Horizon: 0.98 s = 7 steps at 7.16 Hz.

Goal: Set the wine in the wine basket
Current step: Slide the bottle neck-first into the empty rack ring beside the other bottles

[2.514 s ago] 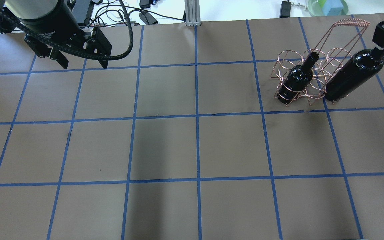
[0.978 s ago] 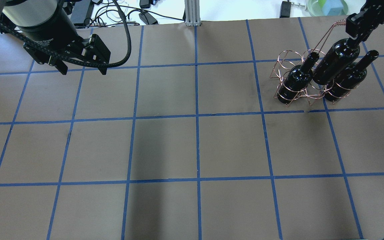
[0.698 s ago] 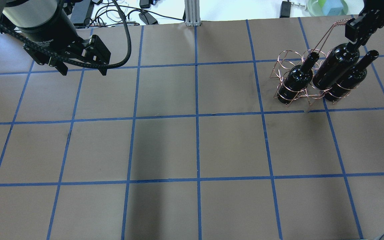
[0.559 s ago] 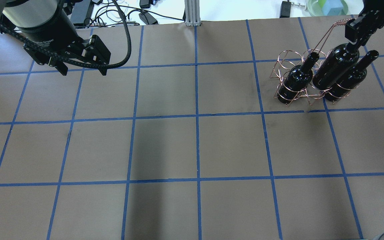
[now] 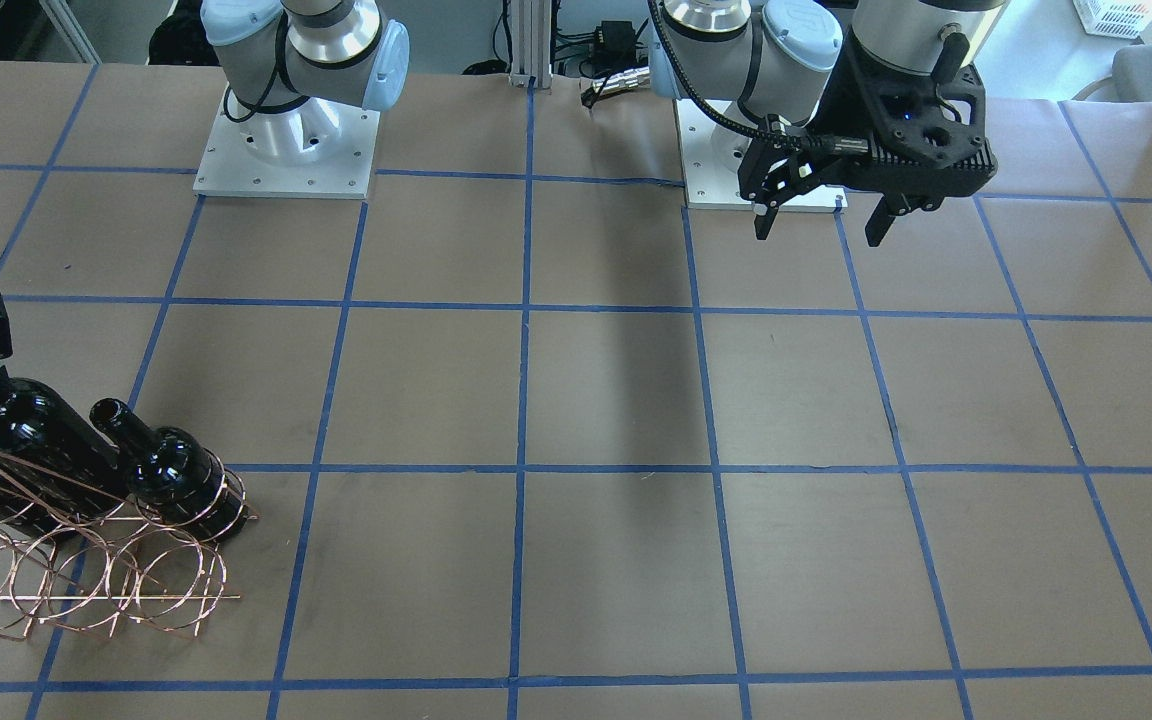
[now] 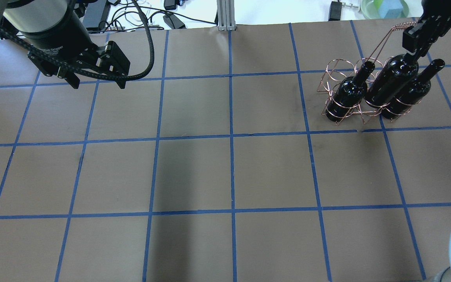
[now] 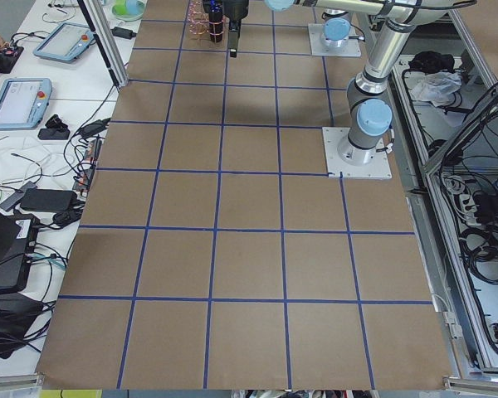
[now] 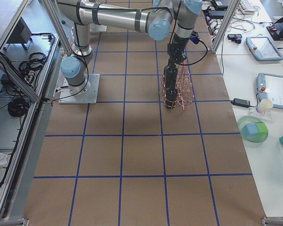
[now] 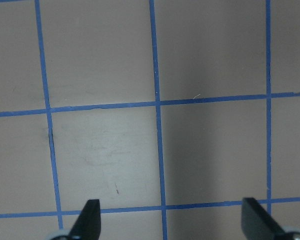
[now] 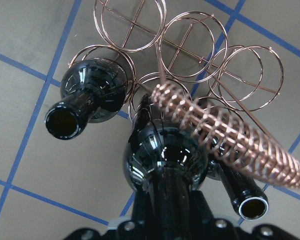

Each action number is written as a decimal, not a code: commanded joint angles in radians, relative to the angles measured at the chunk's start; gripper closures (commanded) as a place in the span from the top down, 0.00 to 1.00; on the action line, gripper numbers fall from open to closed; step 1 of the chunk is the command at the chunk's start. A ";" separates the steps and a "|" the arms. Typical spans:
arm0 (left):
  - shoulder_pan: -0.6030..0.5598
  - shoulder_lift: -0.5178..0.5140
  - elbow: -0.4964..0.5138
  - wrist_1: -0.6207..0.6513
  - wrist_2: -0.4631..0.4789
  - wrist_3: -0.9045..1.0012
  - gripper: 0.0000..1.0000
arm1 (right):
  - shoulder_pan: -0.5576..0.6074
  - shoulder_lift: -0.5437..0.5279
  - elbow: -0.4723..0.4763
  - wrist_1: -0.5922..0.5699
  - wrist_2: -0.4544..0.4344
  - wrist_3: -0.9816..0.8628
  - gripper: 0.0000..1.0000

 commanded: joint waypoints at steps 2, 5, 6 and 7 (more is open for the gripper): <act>-0.001 0.000 0.000 0.000 0.000 0.000 1.00 | 0.000 0.027 0.000 -0.007 0.004 -0.014 0.00; -0.001 0.000 0.000 0.000 0.000 0.000 1.00 | 0.000 0.046 0.001 -0.007 0.004 -0.015 0.00; -0.001 0.001 0.000 0.000 0.000 0.000 1.00 | 0.000 0.053 0.001 -0.007 0.004 -0.015 0.00; -0.001 0.001 0.000 0.000 0.000 0.000 1.00 | 0.000 0.056 0.003 -0.009 0.004 -0.015 0.00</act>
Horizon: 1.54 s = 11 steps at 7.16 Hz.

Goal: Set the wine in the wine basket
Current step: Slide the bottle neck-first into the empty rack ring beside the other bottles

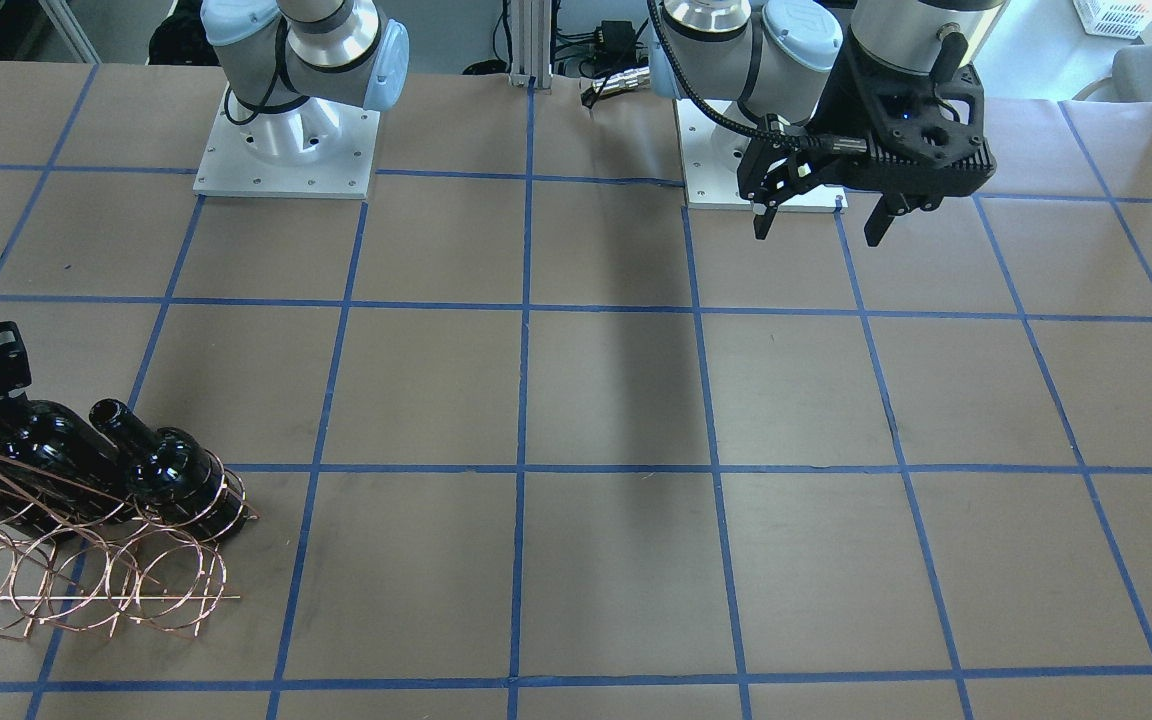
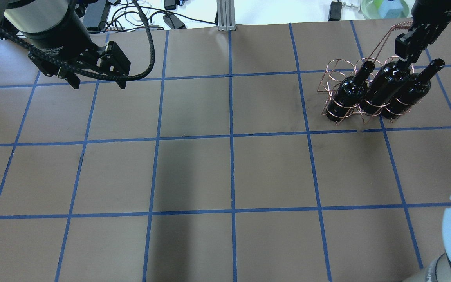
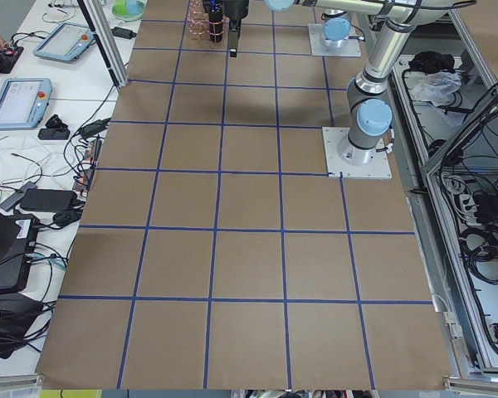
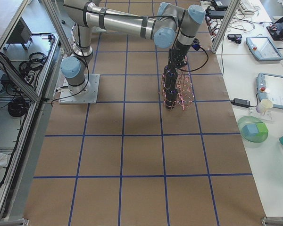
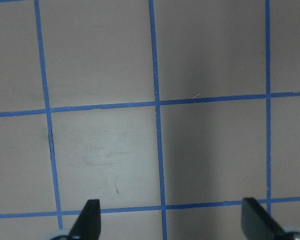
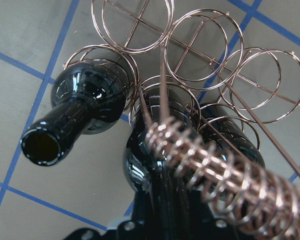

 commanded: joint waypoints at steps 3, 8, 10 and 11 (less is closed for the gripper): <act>0.000 0.001 0.000 0.000 0.002 0.000 1.00 | 0.000 0.016 0.023 -0.007 -0.002 0.001 0.00; 0.000 0.001 -0.002 0.000 0.002 0.000 1.00 | 0.001 0.032 0.033 -0.023 -0.009 0.003 0.00; 0.000 0.001 -0.002 0.000 0.002 0.000 1.00 | 0.000 0.036 0.037 -0.021 -0.012 0.010 0.00; 0.000 0.001 -0.002 0.000 0.002 0.000 1.00 | 0.000 0.038 0.046 -0.023 -0.024 0.006 0.03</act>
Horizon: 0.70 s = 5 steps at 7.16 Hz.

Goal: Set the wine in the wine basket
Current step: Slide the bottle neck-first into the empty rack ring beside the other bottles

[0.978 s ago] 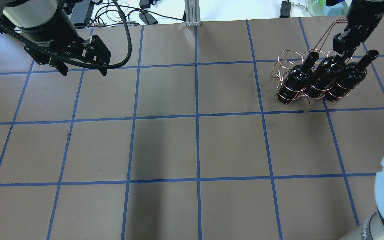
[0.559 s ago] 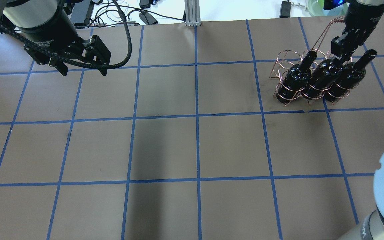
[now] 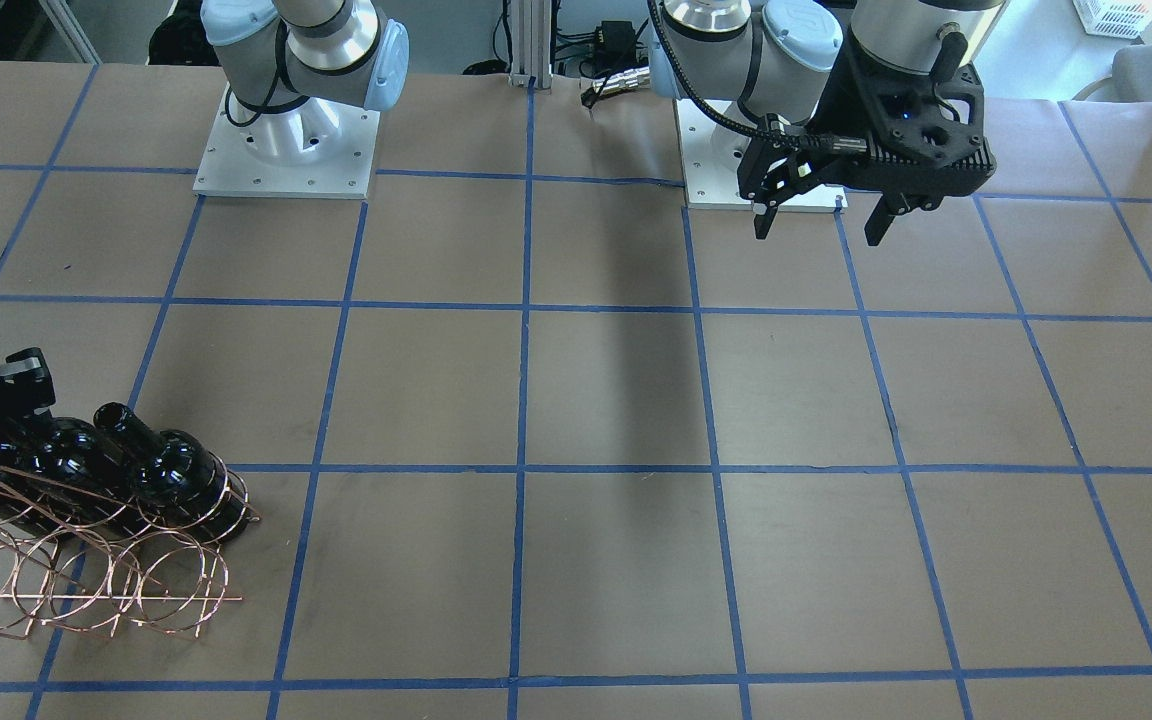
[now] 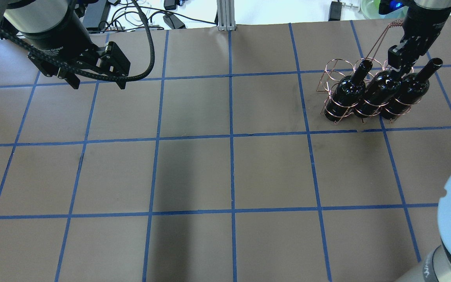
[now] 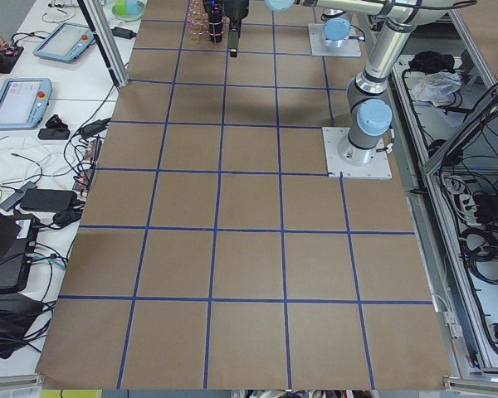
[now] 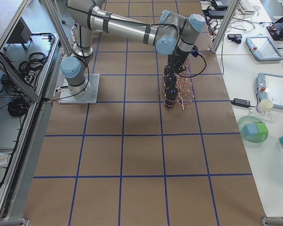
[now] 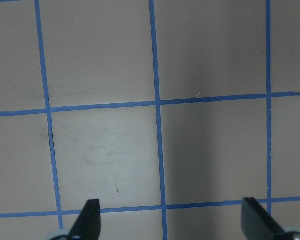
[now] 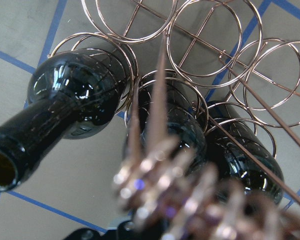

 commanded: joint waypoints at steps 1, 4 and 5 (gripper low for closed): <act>0.000 0.000 0.000 0.000 0.000 0.000 1.00 | -0.001 0.003 0.011 -0.002 -0.010 -0.002 0.17; 0.000 0.000 0.000 0.000 0.000 0.000 1.00 | 0.001 0.001 0.018 0.002 -0.012 -0.004 0.62; 0.000 0.000 0.000 0.000 0.000 0.000 1.00 | 0.001 -0.014 0.018 0.005 -0.029 -0.004 1.00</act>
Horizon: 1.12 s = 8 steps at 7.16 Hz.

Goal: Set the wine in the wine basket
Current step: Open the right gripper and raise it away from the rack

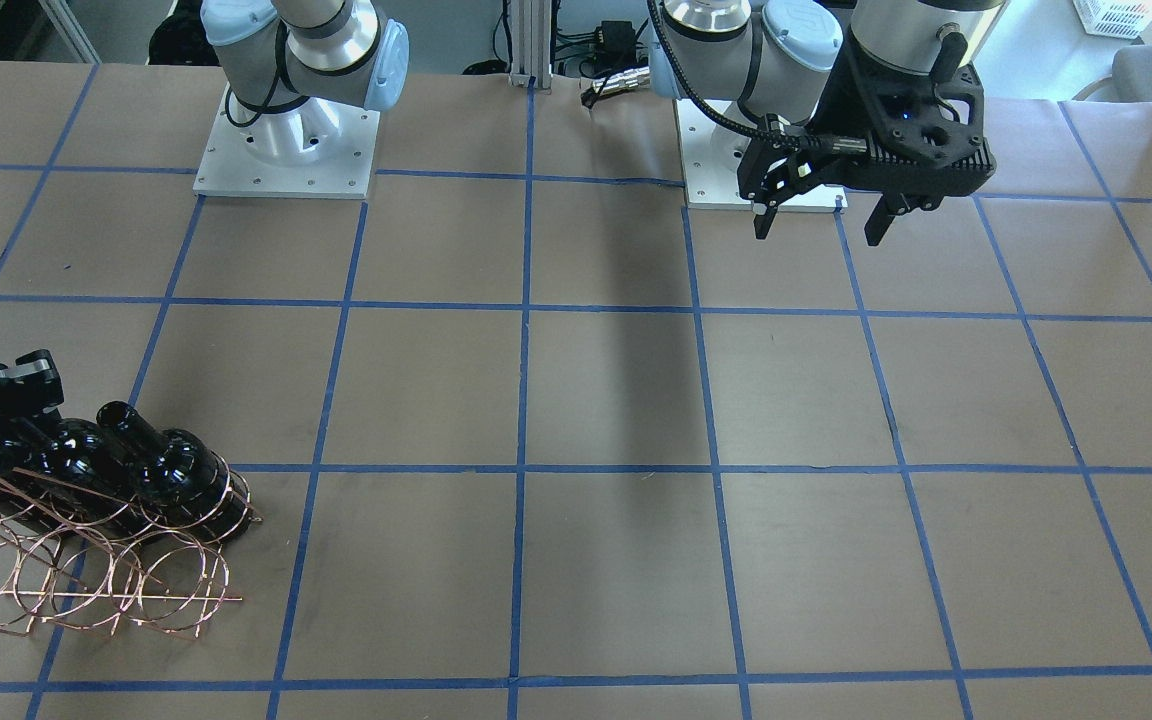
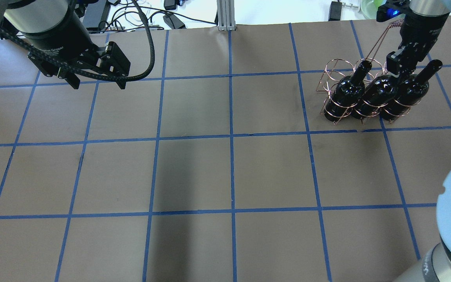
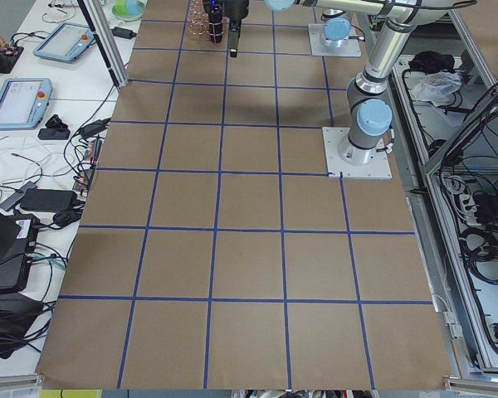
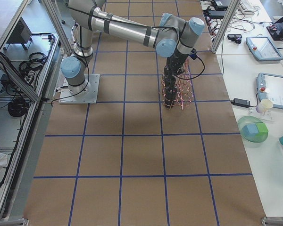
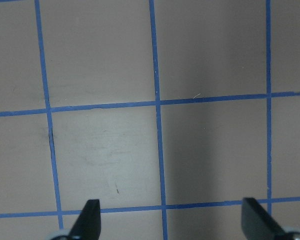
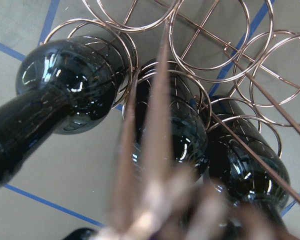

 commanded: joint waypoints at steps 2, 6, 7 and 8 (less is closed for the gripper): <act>0.000 0.000 0.000 0.000 0.000 0.000 1.00 | 0.002 -0.066 0.000 0.005 -0.036 0.000 1.00; 0.000 0.000 0.000 0.000 0.000 0.000 1.00 | 0.007 -0.256 0.010 0.028 0.063 0.217 1.00; 0.000 0.000 0.000 0.000 0.000 0.000 1.00 | 0.025 -0.305 0.029 0.034 0.105 0.256 1.00; 0.000 0.000 0.000 -0.002 0.000 0.000 1.00 | 0.068 -0.343 0.060 0.029 0.110 0.444 1.00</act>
